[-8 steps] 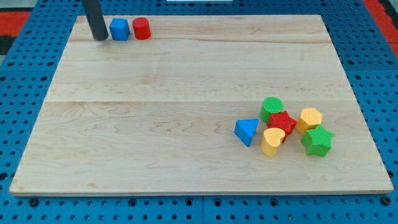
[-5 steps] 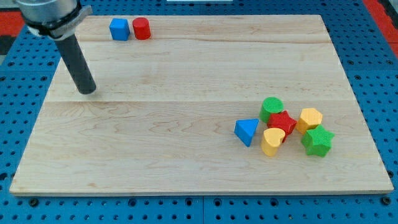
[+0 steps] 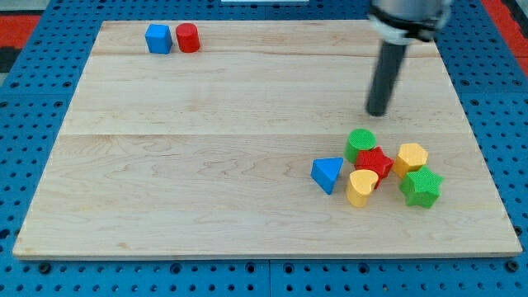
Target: Move the green star along with the red star towards the center
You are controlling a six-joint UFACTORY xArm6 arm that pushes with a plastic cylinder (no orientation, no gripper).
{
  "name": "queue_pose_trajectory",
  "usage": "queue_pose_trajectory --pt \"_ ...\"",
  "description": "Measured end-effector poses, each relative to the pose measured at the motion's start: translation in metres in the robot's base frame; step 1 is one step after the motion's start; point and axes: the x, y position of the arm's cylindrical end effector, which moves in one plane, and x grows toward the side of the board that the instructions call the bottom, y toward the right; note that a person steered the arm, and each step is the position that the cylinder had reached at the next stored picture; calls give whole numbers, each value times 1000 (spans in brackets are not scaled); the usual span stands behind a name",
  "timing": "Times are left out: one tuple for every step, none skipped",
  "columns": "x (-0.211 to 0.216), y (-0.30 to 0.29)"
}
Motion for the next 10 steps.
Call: queue_pose_trajectory --pt "16 71" --pt "81 111" --pt "144 135" --pt "149 100" --pt "149 46" --pt "141 8" --pt "134 -30" --pt "133 -61" --pt "133 -92" --pt "130 -104"
